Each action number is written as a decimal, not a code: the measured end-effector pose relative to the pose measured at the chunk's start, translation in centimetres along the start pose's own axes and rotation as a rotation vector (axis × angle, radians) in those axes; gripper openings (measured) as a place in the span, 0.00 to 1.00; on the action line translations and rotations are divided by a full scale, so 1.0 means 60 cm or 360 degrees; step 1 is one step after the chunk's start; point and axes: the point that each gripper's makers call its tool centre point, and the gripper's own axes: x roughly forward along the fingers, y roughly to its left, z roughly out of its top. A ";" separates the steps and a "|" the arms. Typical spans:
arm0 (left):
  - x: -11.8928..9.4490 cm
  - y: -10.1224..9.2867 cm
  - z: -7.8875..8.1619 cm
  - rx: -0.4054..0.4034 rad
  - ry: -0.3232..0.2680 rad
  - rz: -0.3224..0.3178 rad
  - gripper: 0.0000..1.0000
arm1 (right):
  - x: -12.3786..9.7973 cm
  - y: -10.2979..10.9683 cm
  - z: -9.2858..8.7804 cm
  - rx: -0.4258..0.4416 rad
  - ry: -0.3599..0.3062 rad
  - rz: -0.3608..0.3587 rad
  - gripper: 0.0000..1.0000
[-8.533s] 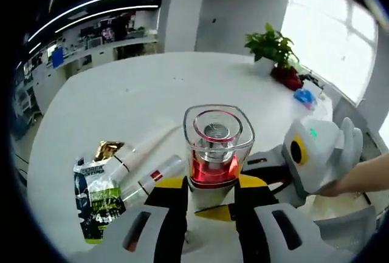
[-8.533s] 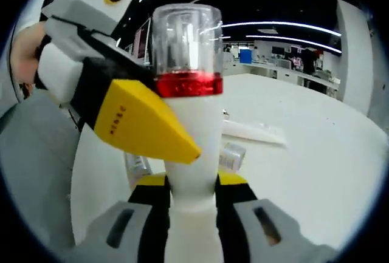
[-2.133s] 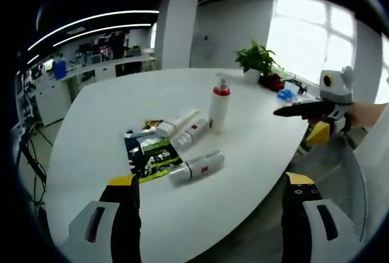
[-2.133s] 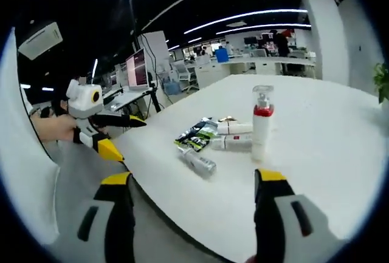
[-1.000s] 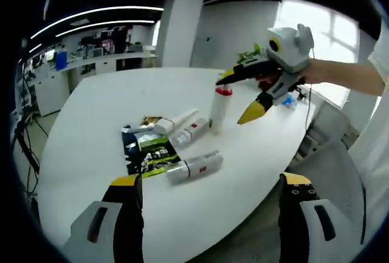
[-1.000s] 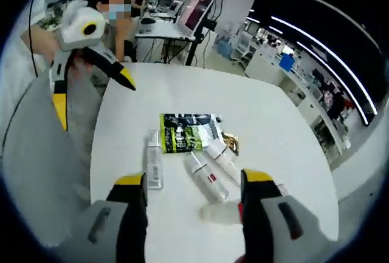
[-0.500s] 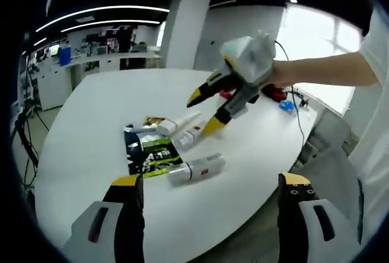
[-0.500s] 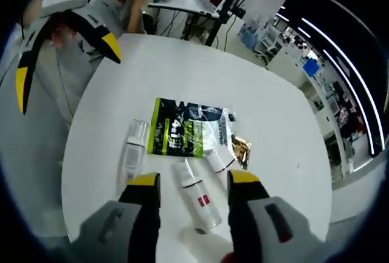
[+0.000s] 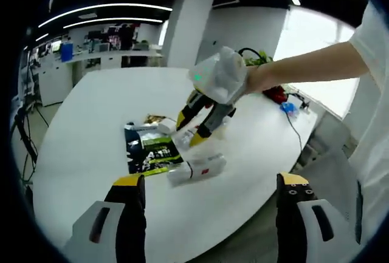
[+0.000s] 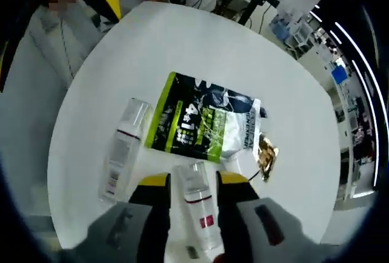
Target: Arrange the skincare products in the storage area until every visible bottle or jar stands upright without overlapping.
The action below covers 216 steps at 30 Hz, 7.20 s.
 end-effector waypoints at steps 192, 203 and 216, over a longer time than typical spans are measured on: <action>0.012 -0.043 -0.029 0.0211 0.0147 -0.0139 0.74 | -0.124 0.129 -0.187 0.2539 -0.0455 -0.1440 0.33; 0.013 -0.039 -0.029 0.0233 0.0147 -0.0111 0.78 | -0.157 0.162 -0.167 0.2328 -0.0498 -0.1277 0.51; 0.013 -0.041 -0.031 0.0252 0.0155 -0.0114 0.80 | -0.233 0.184 -0.113 0.2150 -0.0751 -0.1147 0.75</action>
